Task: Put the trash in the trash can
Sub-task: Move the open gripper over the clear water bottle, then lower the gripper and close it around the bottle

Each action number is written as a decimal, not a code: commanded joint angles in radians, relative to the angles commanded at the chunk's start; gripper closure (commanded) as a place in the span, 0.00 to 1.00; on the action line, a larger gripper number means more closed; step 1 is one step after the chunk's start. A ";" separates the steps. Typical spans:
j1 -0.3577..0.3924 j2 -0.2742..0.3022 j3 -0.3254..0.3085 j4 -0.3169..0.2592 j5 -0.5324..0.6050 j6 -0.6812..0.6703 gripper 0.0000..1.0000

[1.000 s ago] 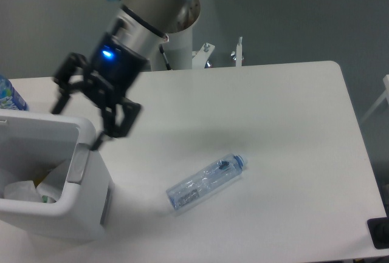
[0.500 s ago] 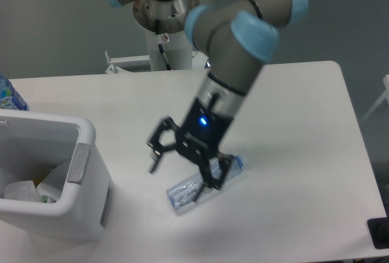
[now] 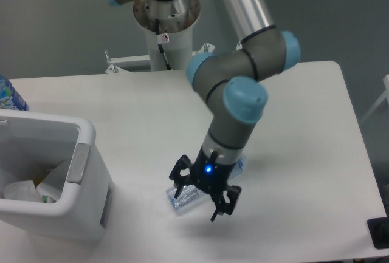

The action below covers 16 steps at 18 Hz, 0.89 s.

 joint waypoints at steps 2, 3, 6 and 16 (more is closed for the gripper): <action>-0.009 0.003 -0.018 -0.020 0.035 0.044 0.00; -0.015 0.002 -0.025 -0.022 0.057 0.061 0.00; -0.022 -0.011 -0.025 -0.020 0.086 0.075 0.00; -0.077 -0.058 -0.025 -0.020 0.196 0.092 0.00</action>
